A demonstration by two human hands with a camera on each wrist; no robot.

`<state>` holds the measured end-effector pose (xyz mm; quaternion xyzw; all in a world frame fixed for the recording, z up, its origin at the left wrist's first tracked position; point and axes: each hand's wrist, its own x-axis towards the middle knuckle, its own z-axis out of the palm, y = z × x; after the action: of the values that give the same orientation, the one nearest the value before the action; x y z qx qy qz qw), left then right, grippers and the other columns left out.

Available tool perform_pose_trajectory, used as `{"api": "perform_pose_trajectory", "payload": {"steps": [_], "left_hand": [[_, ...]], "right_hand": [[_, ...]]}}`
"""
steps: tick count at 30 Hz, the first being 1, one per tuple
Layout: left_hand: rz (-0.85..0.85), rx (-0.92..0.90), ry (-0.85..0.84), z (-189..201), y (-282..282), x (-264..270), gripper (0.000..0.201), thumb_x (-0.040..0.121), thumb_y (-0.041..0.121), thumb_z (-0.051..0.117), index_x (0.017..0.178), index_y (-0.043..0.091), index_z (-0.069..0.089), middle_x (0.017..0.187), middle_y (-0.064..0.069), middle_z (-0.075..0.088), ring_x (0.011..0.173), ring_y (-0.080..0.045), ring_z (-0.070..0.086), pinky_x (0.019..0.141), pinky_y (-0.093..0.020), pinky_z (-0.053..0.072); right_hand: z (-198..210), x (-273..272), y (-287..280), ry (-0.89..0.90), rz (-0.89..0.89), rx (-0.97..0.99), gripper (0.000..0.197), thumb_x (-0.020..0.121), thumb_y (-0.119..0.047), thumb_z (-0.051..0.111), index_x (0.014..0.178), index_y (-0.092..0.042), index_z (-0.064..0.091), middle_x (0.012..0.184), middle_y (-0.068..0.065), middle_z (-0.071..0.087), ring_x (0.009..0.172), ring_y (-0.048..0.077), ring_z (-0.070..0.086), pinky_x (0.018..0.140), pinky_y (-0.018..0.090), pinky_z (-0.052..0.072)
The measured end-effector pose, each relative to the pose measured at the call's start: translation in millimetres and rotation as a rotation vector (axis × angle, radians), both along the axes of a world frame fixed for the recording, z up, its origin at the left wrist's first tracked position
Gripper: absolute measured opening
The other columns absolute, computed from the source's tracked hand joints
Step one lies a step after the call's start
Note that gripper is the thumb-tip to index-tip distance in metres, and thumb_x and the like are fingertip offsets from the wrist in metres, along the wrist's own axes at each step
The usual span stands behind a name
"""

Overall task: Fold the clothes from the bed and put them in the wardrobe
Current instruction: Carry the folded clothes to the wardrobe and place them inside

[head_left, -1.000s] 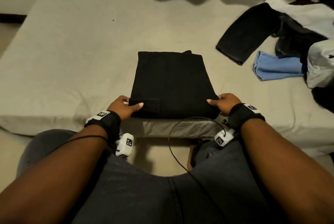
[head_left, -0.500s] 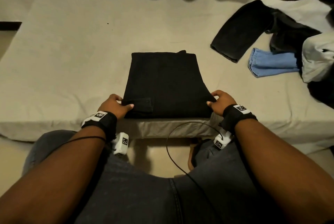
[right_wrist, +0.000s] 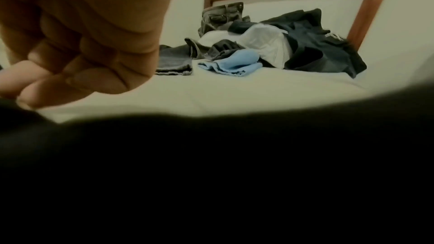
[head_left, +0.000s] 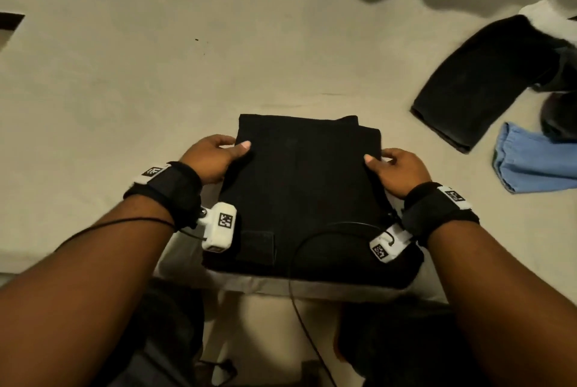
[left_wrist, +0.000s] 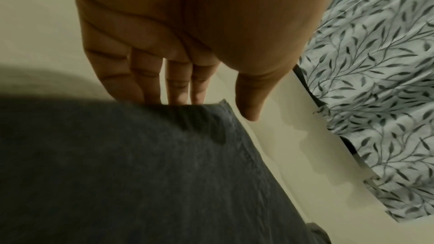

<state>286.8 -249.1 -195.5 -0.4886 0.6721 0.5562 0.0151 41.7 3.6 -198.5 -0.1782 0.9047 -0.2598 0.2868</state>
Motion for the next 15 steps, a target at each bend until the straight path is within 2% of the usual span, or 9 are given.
{"api": "perform_pose_trajectory", "payload": {"steps": [2, 3, 6, 8, 10, 11, 12, 13, 15], "left_hand": [[-0.066, -0.117, -0.030, -11, -7, -10, 0.038, 0.091, 0.048, 0.071, 0.111, 0.016, 0.068, 0.106, -0.003, 0.073, 0.093, -0.019, 0.070, 0.079, -0.031, 0.052], [-0.081, -0.209, -0.053, -13, -11, -14, 0.032, 0.091, 0.043, 0.072, 0.104, 0.013, 0.068, 0.100, -0.004, 0.073, 0.091, -0.021, 0.069, 0.079, -0.033, 0.051], [-0.009, -0.322, -0.030, -14, -26, -23, 0.025, 0.090, 0.035, 0.075, 0.089, 0.013, 0.063, 0.091, -0.008, 0.071, 0.087, -0.026, 0.067, 0.079, -0.040, 0.052], [0.009, -0.313, -0.064, -17, -26, -23, 0.026, 0.088, 0.036, 0.076, 0.088, 0.015, 0.062, 0.091, -0.008, 0.070, 0.087, -0.028, 0.067, 0.081, -0.041, 0.053], [-0.027, -0.293, -0.155, -17, -20, -23, 0.036, 0.085, 0.042, 0.078, 0.104, 0.017, 0.061, 0.103, -0.006, 0.070, 0.100, -0.029, 0.067, 0.089, -0.041, 0.053], [-0.058, -0.313, -0.200, -13, -16, -24, 0.052, 0.082, 0.047, 0.079, 0.120, 0.021, 0.057, 0.117, -0.005, 0.067, 0.111, -0.029, 0.064, 0.095, -0.040, 0.051], [-0.106, -0.379, -0.210, -4, -13, -26, 0.073, 0.079, 0.052, 0.081, 0.138, 0.026, 0.046, 0.133, -0.005, 0.061, 0.123, -0.029, 0.059, 0.102, -0.041, 0.048], [-0.171, -0.491, -0.186, 8, -8, -28, 0.092, 0.075, 0.056, 0.082, 0.149, 0.032, 0.033, 0.147, -0.005, 0.051, 0.133, -0.028, 0.050, 0.108, -0.043, 0.044], [-0.342, -0.720, -0.030, 24, 8, -39, 0.108, 0.068, 0.063, 0.082, 0.155, 0.038, 0.023, 0.160, 0.000, 0.035, 0.146, -0.025, 0.034, 0.117, -0.047, 0.034]], "right_hand": [[-8, -9, -13, 0.030, -0.030, -0.041, 0.020, 0.095, -0.036, 0.068, 0.086, -0.019, 0.065, 0.081, -0.001, 0.061, 0.078, 0.020, 0.057, 0.071, 0.028, 0.040], [-8, -13, -17, 0.067, -0.042, -0.088, 0.027, 0.094, -0.032, 0.070, 0.074, -0.018, 0.058, 0.070, -0.001, 0.055, 0.067, 0.019, 0.052, 0.065, 0.028, 0.037], [-9, -24, -26, 0.199, -0.090, -0.190, 0.030, 0.092, -0.030, 0.071, 0.071, -0.015, 0.055, 0.064, 0.000, 0.051, 0.059, 0.015, 0.047, 0.059, 0.028, 0.039], [-15, -21, -31, 0.148, -0.078, -0.127, 0.028, 0.093, -0.033, 0.070, 0.074, -0.017, 0.057, 0.066, 0.000, 0.052, 0.064, 0.018, 0.051, 0.062, 0.028, 0.043], [-20, -17, -33, 0.063, -0.083, -0.027, 0.026, 0.092, -0.040, 0.069, 0.092, -0.015, 0.064, 0.079, 0.002, 0.061, 0.078, 0.023, 0.059, 0.080, 0.037, 0.053], [-18, -16, -33, 0.072, -0.078, 0.023, 0.036, 0.091, -0.044, 0.069, 0.112, -0.015, 0.064, 0.097, 0.004, 0.067, 0.093, 0.025, 0.063, 0.094, 0.040, 0.052], [-9, -14, -35, 0.127, -0.048, 0.053, 0.057, 0.089, -0.049, 0.069, 0.135, -0.018, 0.054, 0.123, 0.007, 0.064, 0.113, 0.026, 0.061, 0.105, 0.040, 0.047], [2, -10, -38, 0.214, -0.001, 0.049, 0.078, 0.087, -0.054, 0.070, 0.150, -0.022, 0.039, 0.146, 0.009, 0.051, 0.132, 0.026, 0.050, 0.113, 0.040, 0.040], [27, 10, -55, 0.419, 0.188, -0.011, 0.101, 0.080, -0.064, 0.070, 0.159, -0.030, 0.018, 0.165, 0.004, 0.023, 0.151, 0.024, 0.023, 0.120, 0.044, 0.024]]}}
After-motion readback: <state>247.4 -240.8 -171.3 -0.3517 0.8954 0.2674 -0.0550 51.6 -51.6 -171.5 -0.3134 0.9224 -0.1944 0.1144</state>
